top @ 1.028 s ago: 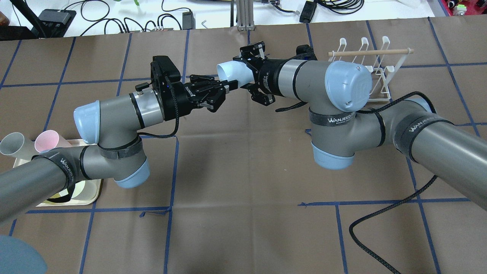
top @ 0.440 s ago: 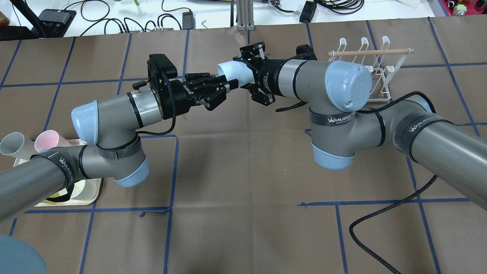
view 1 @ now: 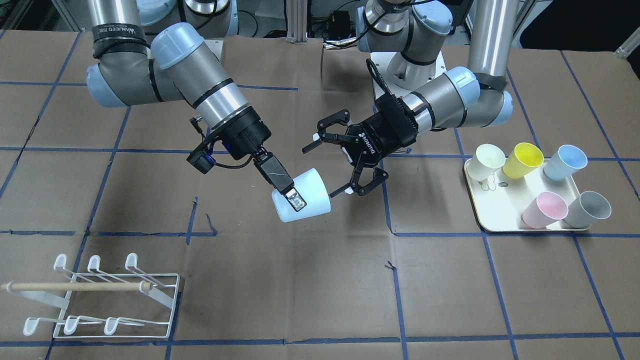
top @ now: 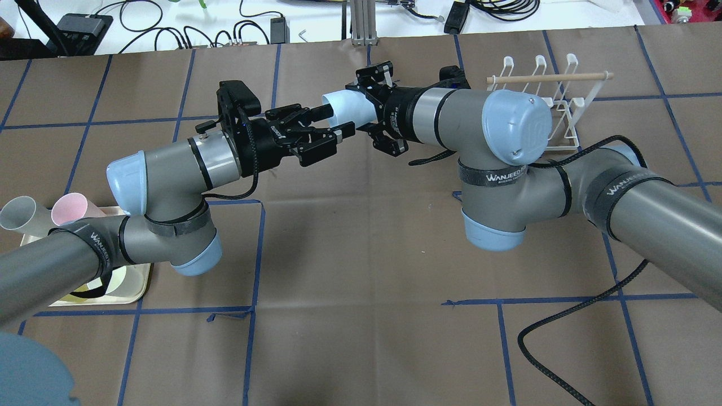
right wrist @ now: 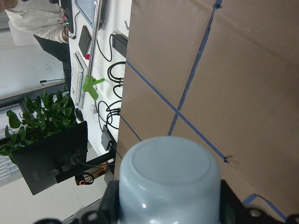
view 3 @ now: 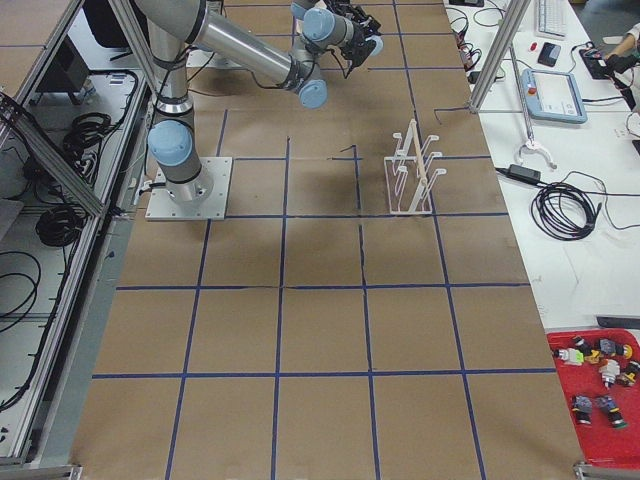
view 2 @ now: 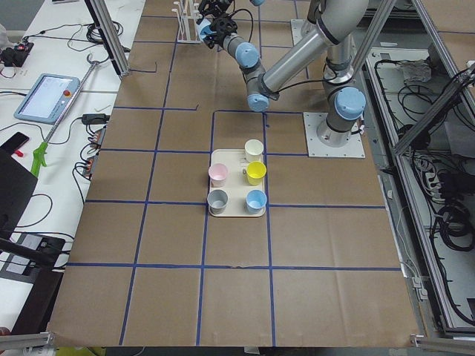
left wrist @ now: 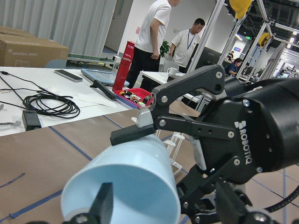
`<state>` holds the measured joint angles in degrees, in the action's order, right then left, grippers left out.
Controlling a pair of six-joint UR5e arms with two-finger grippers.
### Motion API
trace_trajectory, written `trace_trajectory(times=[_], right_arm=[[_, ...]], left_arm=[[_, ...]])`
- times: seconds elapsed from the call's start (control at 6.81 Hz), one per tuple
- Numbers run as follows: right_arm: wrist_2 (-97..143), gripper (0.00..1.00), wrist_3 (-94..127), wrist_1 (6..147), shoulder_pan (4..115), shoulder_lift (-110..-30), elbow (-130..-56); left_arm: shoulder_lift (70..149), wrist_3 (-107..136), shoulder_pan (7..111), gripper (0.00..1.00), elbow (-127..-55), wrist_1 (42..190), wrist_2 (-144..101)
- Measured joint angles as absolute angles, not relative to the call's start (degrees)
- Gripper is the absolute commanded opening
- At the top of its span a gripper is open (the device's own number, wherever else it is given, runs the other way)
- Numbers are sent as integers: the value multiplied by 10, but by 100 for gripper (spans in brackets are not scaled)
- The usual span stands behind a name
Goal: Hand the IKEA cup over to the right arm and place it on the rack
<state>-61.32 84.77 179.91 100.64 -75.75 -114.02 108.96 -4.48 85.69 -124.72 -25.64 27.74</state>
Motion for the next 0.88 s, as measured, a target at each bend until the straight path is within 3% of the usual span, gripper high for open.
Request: trace_trajectory(times=[0.59, 0.88], right_arm=[[-645, 48, 563, 1796, 936, -760, -1107], [-660, 47, 378, 1795, 901, -760, -1088]], left_arm=[[1047, -32, 786, 98, -1293, -246, 282], [1006, -27, 785, 98, -1255, -108, 368]])
